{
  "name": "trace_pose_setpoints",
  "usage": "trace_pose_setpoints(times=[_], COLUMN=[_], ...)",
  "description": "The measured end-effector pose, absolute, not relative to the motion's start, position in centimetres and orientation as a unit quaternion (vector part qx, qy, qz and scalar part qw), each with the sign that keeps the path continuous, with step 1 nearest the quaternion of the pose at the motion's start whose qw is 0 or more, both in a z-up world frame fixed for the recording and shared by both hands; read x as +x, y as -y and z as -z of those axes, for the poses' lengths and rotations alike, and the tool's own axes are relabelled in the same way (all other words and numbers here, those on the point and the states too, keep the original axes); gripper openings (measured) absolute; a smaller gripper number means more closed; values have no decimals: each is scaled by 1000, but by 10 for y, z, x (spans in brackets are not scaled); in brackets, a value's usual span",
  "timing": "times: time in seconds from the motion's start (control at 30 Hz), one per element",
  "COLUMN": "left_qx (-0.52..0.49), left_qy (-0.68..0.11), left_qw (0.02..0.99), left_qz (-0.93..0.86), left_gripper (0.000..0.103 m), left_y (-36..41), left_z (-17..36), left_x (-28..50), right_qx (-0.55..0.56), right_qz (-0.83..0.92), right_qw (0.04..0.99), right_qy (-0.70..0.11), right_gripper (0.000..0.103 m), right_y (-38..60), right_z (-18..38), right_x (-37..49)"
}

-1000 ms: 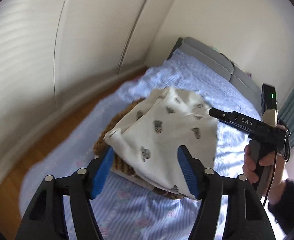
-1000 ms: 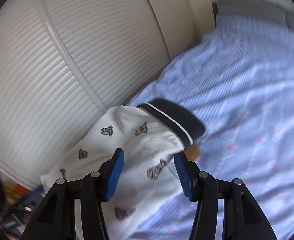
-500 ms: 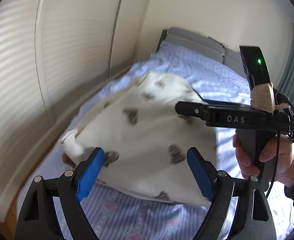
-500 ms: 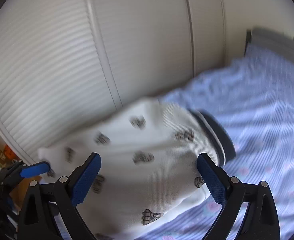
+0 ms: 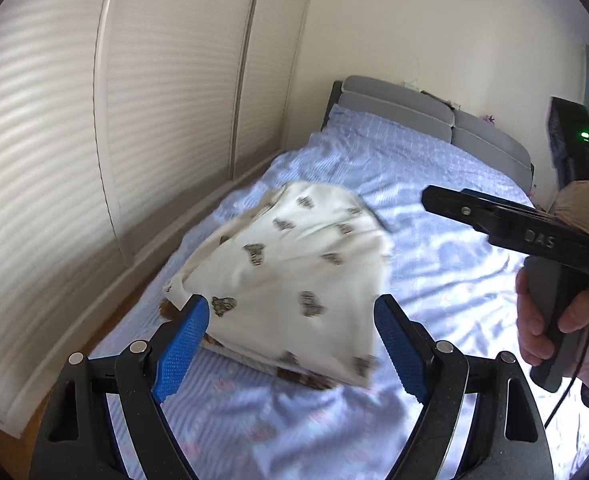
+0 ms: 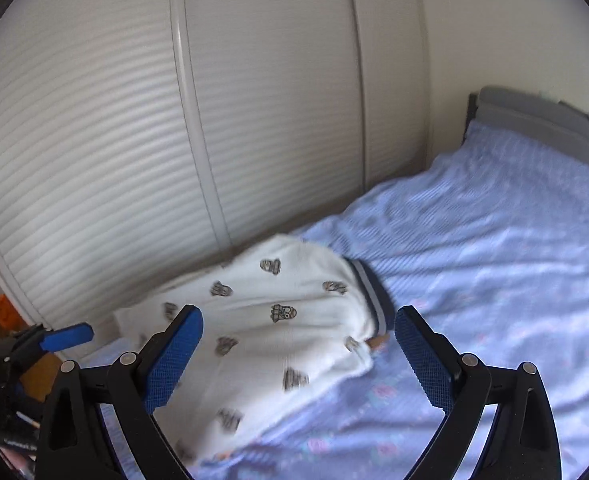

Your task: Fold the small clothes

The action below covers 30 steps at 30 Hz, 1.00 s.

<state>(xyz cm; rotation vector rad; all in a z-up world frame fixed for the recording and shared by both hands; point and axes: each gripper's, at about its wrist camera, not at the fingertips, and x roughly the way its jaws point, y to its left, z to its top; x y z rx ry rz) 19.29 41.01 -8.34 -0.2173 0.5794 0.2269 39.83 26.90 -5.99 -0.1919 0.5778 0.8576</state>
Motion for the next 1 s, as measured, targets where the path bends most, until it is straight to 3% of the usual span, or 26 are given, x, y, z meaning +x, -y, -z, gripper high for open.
trace_pose_setpoints(times=[0.43, 1.0], left_qx=[-59, 4], left_qy=[-241, -231], left_qw=[966, 973], left_qz=[-73, 1], left_gripper=[87, 99], left_y=[-240, -56], left_z=[-7, -12], left_x=[75, -11], right_qx=[-122, -14], right_qz=[-303, -69], right_qw=[930, 977], right_qy=[-167, -201], right_gripper=[98, 99], right_y=[-77, 174], right_z=[-48, -42], right_x=[203, 47])
